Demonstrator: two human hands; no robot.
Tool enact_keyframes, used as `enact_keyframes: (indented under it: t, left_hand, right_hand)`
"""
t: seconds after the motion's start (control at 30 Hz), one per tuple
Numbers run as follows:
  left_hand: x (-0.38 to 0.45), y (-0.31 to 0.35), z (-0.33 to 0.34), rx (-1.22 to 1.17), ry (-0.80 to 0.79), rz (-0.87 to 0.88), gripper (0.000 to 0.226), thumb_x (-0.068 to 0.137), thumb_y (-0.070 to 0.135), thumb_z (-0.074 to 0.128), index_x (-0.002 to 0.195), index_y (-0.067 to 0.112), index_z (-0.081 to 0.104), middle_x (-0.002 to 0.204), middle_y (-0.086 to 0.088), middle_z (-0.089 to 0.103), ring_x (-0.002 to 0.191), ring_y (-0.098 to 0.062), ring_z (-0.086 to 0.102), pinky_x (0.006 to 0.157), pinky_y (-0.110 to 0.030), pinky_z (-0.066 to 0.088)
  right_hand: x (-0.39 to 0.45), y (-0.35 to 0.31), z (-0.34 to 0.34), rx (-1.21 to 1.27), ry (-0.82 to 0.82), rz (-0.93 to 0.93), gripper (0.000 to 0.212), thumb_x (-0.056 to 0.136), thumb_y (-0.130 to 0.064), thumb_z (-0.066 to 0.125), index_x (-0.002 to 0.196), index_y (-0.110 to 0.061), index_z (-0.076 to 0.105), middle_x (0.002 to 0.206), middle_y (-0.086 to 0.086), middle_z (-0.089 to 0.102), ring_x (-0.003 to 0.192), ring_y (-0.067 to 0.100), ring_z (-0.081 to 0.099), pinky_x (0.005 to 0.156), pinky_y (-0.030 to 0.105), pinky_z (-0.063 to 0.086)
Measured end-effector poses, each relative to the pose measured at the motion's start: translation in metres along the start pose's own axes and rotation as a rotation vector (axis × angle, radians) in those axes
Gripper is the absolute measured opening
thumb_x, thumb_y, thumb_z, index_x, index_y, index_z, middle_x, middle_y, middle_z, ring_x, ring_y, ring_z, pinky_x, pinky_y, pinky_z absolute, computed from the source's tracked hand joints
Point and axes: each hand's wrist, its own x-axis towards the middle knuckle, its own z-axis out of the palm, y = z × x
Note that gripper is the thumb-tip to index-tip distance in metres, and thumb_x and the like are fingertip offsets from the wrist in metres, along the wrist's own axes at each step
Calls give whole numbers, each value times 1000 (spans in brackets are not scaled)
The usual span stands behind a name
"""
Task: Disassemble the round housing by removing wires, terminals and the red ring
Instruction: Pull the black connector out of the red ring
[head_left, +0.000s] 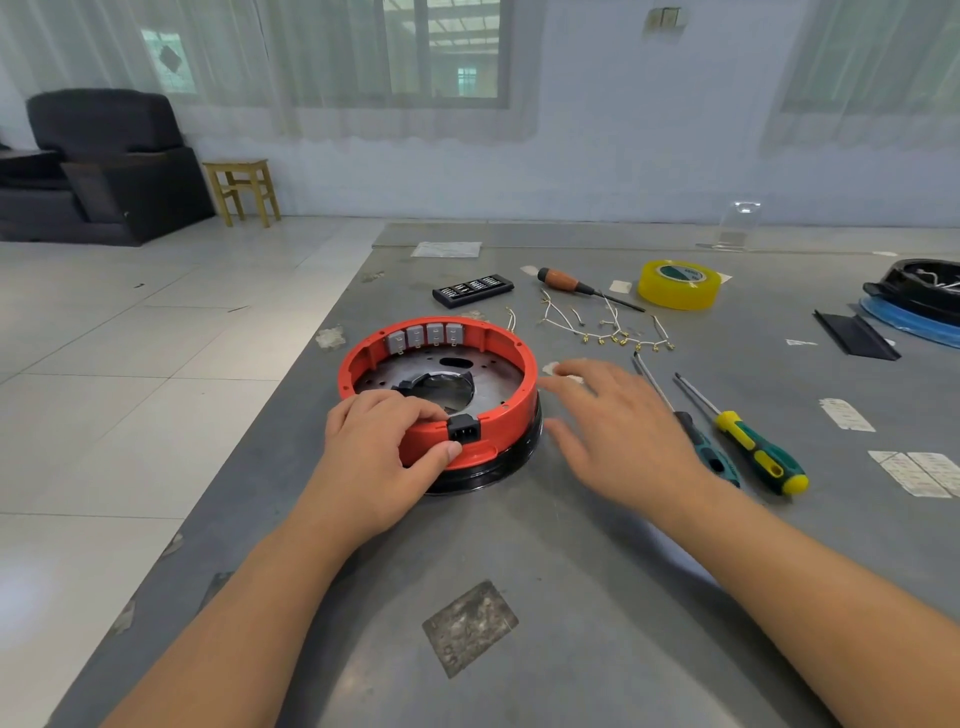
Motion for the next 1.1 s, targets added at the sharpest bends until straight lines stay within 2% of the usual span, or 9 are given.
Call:
enact_keyframes:
  t: [0.1,0.2,0.27,0.37,0.43,0.53,0.83,0.97,1.1]
  left_hand:
    - [-2,-3,0,-42,4,14,23,85,48,61,107,42,64,108,31,54,118,5,35,109,-21,17]
    - [-2,-5,2,-128,17,25,17,86,40,62,101,35,67,111,33,49,117,22,30,112,-11,9]
    - [0,-7,1,-177,10,32,18,86,35,63,98,24,70,111,29,51,122,26,30,124,-24,6]
    - [1,-9,-6,-225,-7,37,16,88,33,60,93,20,69,106,24,56,122,21,37,129,-49,10]
    - [2,-8,-8,-234,-9,37,21,88,37,53,88,20,66,97,16,60,117,10,46,129,-52,12]
    - [3,-8,-7,-253,0,25,25,88,40,50,84,18,61,88,8,60,110,4,49,120,-60,26]
    - [6,-11,-2,-199,21,26,30,90,42,44,81,17,58,81,7,56,99,-8,50,124,-40,21]
    - [6,-9,3,-168,14,11,33,90,40,41,80,14,57,79,2,54,94,-16,47,119,-46,26]
    - [5,-9,2,-162,-4,11,33,92,39,40,81,13,57,79,1,53,92,-17,44,116,-51,28]
  right_hand:
    - [6,-26,2,228,73,-155,47,98,-41,57,141,-23,56,143,-5,56,132,17,50,111,37,38]
    - [20,-41,3,329,50,-270,43,100,-41,57,138,-22,59,138,-6,61,132,13,51,111,35,36]
    - [32,-49,2,381,-39,-302,40,101,-41,56,136,-22,61,132,-6,65,127,12,55,108,35,39]
    - [46,-57,4,318,-118,-350,36,102,-46,54,130,-27,65,118,-9,71,110,12,63,94,35,44]
    - [45,-62,10,234,-81,-368,36,103,-48,50,130,-30,64,110,-9,71,99,14,65,80,31,40]
    - [37,-67,16,158,47,-376,38,102,-46,46,128,-27,67,99,-7,71,88,18,66,68,29,30]
    - [38,-68,26,158,160,-389,38,104,-43,37,118,-23,67,97,-6,69,85,18,66,66,30,26]
    - [38,-68,30,170,184,-375,34,104,-41,40,115,-23,67,97,-7,69,85,18,66,66,31,26]
    - [37,-71,30,174,177,-364,36,104,-42,39,116,-23,67,98,-6,69,85,20,66,65,32,28]
